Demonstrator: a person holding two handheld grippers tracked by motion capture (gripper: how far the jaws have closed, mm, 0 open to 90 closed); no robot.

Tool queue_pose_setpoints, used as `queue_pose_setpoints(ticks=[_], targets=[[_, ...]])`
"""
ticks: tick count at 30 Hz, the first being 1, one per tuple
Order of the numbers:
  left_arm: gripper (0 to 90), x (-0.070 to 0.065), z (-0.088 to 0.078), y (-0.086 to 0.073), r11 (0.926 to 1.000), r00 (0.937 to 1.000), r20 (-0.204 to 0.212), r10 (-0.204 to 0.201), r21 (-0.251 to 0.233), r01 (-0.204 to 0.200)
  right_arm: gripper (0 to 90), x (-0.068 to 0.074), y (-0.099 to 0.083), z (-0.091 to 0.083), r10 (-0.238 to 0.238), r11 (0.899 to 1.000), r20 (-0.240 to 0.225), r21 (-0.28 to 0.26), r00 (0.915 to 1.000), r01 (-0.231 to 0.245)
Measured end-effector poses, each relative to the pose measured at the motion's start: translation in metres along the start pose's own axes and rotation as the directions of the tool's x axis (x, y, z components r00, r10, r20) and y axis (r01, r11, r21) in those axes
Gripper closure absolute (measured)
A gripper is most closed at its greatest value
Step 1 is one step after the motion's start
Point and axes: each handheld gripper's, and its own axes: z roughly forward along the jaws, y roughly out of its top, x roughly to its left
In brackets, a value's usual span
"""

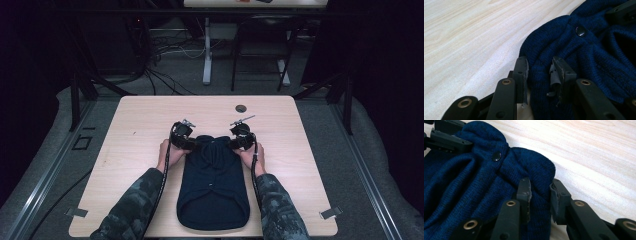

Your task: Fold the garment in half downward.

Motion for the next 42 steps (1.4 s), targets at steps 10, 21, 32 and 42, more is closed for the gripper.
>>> queue_pose_setpoints(ticks=[10, 21, 32, 42], targets=[[68.0, -0.002, 0.0, 0.0, 0.9999, 0.9999, -0.013, 0.009, -0.008, -0.009, 72.1, 0.001, 0.0, -0.001, -0.014, 1.0, 0.008, 0.001, 0.9999, 0.014], [70.1, -0.005, -0.003, 0.002, 0.9996, 0.9992, -0.029, 0.028, -0.003, -0.028, 73.6, 0.003, 0.001, -0.003, -0.026, 1.0, 0.018, -0.006, 0.9995, 0.026], [74.2, -0.011, -0.024, 0.01, 0.9981, 0.9979, -0.042, 0.05, -0.035, -0.051, 75.2, 0.017, 0.007, -0.028, -0.105, 0.993, 0.048, -0.055, 0.9933, 0.107], [75.9, -0.012, -0.044, 0.014, 0.995, 0.9967, -0.013, 0.08, -0.059, -0.08, 75.3, 0.023, 0.007, -0.046, -0.131, 0.985, 0.043, -0.109, 0.9904, 0.135]])
